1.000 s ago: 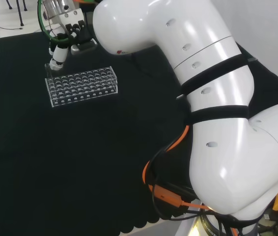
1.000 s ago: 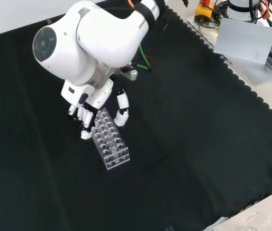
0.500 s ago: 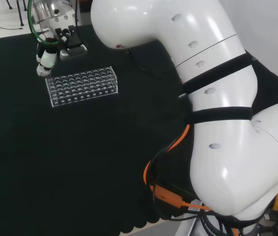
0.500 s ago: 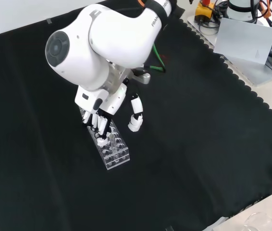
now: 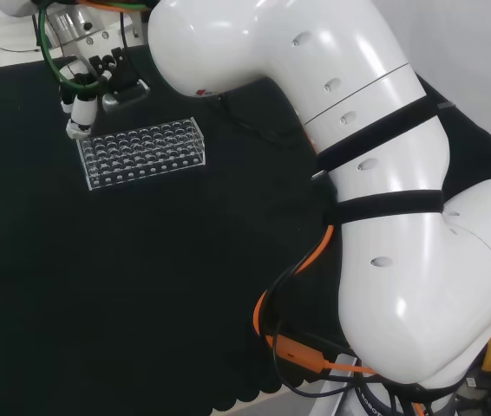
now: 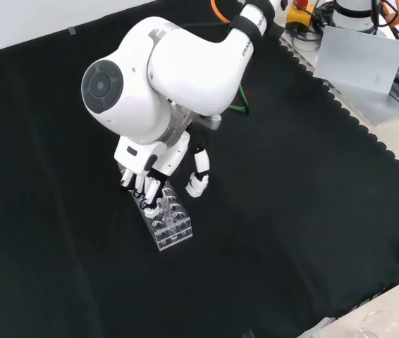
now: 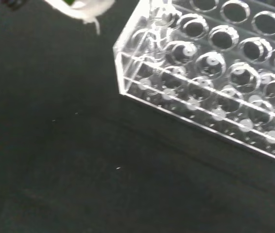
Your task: Pick up the test tube.
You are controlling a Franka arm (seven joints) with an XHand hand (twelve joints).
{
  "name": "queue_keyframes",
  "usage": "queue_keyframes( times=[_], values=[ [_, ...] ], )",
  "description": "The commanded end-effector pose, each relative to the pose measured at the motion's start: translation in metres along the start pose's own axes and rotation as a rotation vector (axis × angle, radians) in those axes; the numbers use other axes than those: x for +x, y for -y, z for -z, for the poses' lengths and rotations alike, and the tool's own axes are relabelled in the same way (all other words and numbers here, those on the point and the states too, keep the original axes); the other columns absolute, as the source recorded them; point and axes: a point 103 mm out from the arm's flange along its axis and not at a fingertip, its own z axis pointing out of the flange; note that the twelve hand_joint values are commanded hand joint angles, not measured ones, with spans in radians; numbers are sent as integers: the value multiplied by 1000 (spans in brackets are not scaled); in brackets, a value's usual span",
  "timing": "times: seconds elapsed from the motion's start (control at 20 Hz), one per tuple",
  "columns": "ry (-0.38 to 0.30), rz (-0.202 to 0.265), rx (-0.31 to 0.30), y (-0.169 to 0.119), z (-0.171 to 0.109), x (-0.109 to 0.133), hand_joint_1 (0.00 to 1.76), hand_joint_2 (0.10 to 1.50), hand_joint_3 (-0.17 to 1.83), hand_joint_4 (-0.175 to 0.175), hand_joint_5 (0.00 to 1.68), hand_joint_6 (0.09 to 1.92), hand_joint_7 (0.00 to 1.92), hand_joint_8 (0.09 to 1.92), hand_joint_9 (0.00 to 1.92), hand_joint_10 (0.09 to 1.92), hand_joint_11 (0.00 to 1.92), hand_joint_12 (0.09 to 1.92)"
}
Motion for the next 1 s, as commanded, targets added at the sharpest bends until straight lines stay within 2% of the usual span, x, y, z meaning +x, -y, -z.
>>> queue_keyframes(
  times=[0.05, 0.35, 0.7, 1.0],
  values=[
    [-2, -64, -20, -2, -6, -4, 920, 672, 614, -142, 394, 705, 789, 811, 588, 886, 159, 1562],
    [-18, -84, -36, 0, -3, 15, 992, 617, 681, -158, 489, 865, 927, 784, 690, 850, 191, 1557],
    [-14, -100, -49, -5, 4, 37, 1023, 596, 703, -175, 553, 908, 997, 774, 764, 828, 243, 1543],
    [18, -131, -40, -10, -2, 40, 1036, 591, 706, -175, 559, 919, 1010, 772, 783, 824, 261, 1538]
  ],
)
